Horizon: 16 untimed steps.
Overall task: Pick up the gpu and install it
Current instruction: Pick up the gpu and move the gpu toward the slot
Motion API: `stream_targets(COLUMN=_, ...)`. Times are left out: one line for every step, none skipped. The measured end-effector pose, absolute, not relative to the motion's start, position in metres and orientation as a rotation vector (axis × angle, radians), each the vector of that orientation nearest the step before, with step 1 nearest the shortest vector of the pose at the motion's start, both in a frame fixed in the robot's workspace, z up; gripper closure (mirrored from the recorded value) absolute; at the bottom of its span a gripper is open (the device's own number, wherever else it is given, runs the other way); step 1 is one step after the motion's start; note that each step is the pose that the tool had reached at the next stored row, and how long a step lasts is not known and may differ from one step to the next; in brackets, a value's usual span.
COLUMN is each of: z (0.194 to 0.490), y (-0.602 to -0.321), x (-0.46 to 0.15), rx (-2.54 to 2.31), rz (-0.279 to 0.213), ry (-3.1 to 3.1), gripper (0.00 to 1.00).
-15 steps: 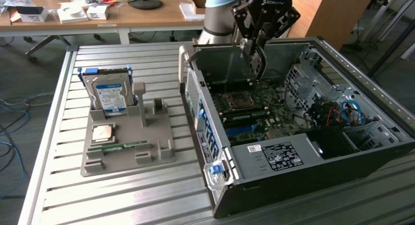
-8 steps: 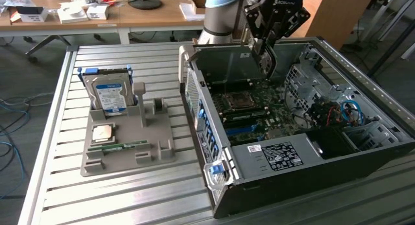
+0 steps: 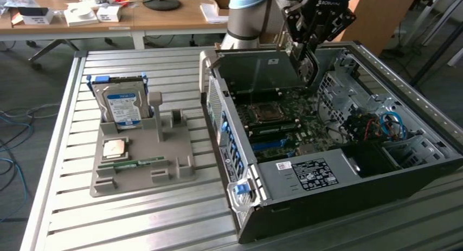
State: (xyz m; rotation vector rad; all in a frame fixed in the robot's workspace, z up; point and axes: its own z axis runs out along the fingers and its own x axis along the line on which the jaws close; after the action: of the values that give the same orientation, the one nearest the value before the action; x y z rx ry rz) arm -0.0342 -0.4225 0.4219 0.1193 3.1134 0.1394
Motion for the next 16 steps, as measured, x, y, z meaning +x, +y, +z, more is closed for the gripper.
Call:
stream_targets(z=0.422, y=-0.423, x=-0.032, rx=0.119, rz=0.140, ry=3.113, gripper=0.74)
stream_targets(z=0.422, y=-0.422, x=-0.030, rx=0.119, rz=0.139, ry=3.113, gripper=0.74)
stream_targets(z=0.422, y=-0.423, x=-0.028, rx=0.119, rz=0.140, ry=3.113, gripper=0.74)
stream_targets(z=0.422, y=-0.423, x=-0.026, rx=0.119, rz=0.140, ry=3.113, gripper=0.74)
stream_targets(z=0.422, y=-0.423, x=-0.023, rx=0.119, rz=0.140, ry=3.113, gripper=0.74)
stream_targets(z=0.422, y=-0.422, x=-0.021, rx=0.119, rz=0.140, ry=3.113, gripper=0.74)
stream_targets(z=0.422, y=-0.423, x=-0.019, rx=0.119, rz=0.140, ry=3.113, gripper=0.74)
stream_targets(z=0.422, y=-0.423, x=-0.017, rx=0.119, rz=0.140, ry=3.113, gripper=0.74)
stream_targets(z=0.422, y=-0.423, x=-0.015, rx=0.119, rz=0.140, ry=3.113, gripper=0.74)
stream_targets(z=0.422, y=-0.422, x=-0.013, rx=0.119, rz=0.140, ry=3.113, gripper=0.74)
stream_targets(z=0.422, y=-0.423, x=-0.011, rx=0.119, rz=0.140, ry=3.113, gripper=0.74)
stream_targets(z=0.422, y=-0.423, x=-0.009, rx=0.119, rz=0.140, ry=3.113, gripper=0.74)
stream_targets(z=0.422, y=-0.422, x=-0.007, rx=0.119, rz=0.140, ry=3.113, gripper=0.74)
stream_targets(z=0.422, y=-0.422, x=-0.005, rx=0.119, rz=0.140, ry=3.113, gripper=0.74)
stream_targets(z=0.422, y=-0.422, x=-0.003, rx=0.119, rz=0.140, ry=3.113, gripper=0.74)
stream_targets(z=0.422, y=-0.422, x=-0.001, rx=0.119, rz=0.140, ry=3.113, gripper=0.74)
